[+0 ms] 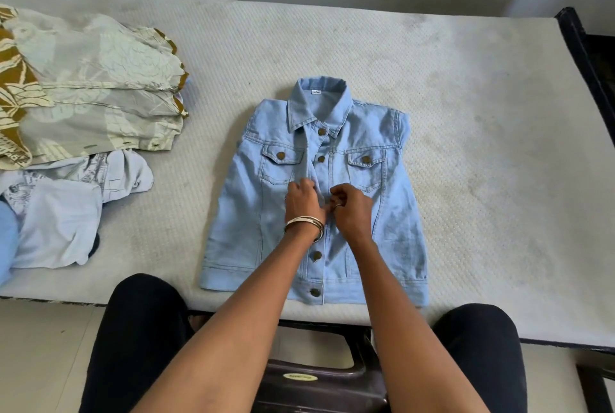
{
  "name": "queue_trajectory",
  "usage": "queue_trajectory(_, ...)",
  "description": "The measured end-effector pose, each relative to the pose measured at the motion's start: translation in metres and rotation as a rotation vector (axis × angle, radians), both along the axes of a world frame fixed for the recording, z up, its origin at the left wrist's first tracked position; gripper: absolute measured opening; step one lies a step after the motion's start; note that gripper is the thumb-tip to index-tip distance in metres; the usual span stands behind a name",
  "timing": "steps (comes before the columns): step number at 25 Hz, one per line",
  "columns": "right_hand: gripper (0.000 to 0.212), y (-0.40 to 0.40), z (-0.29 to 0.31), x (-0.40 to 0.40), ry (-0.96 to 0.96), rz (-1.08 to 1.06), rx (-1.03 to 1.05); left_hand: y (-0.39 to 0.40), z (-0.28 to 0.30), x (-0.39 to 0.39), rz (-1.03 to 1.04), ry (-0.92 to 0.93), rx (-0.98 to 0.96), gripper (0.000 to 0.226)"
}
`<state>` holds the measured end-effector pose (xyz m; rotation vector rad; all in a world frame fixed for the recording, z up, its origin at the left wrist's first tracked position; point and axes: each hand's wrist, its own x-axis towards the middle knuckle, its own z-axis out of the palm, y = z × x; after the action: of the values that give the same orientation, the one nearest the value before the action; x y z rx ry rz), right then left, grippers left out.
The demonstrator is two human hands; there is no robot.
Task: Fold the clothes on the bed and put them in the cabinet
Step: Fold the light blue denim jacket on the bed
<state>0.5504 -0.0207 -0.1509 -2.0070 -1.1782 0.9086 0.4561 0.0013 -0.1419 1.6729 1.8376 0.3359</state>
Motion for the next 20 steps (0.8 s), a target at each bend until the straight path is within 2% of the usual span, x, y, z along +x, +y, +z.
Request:
queue_trajectory(2, 0.036, -0.003, -0.011, -0.001, 0.01, -0.018, -0.013, -0.001, -0.01, 0.002, -0.008, 0.119, -0.061, 0.052)
queue_trajectory(4, 0.024, -0.006, -0.022, -0.002, -0.031, 0.016, -0.014, -0.001, -0.015, -0.003, -0.009, 0.163, -0.05, 0.043)
queue_trajectory(6, 0.016, -0.007, -0.028, -0.006, -0.091, 0.044, -0.026, -0.001, -0.019, -0.011, 0.076, 0.09, -0.006, 0.021)
queue_trajectory(7, 0.016, -0.008, -0.03, -0.009, -0.121, 0.048, -0.031, -0.002, -0.021, -0.016, 0.14, 0.024, -0.004, 0.023)
queue_trajectory(10, 0.012, -0.005, -0.031, -0.02, -0.178, 0.035, -0.03, -0.006, -0.018, -0.026, 0.272, -0.15, -0.002, 0.048)
queue_trajectory(12, 0.012, -0.001, -0.028, -0.025, -0.185, -0.001, -0.045, -0.004, -0.015, -0.029, 0.336, -0.236, -0.046, 0.047)
queue_trajectory(15, 0.009, -0.001, -0.018, -0.029, -0.062, -0.089, -0.022, -0.002, -0.01, -0.029, 0.387, -0.318, -0.043, 0.014)
queue_trajectory(16, 0.009, -0.002, -0.015, -0.029, 0.007, -0.114, -0.017, -0.002, -0.008, -0.028, 0.389, -0.35, -0.05, 0.011)
queue_trajectory(18, 0.013, -0.007, -0.011, -0.026, 0.119, -0.151, -0.008, -0.005, -0.003, -0.024, 0.355, -0.372, -0.068, 0.02)
queue_trajectory(20, 0.017, -0.01, -0.01, -0.02, 0.168, -0.172, 0.004, -0.009, 0.001, -0.022, 0.287, -0.345, -0.048, 0.021)
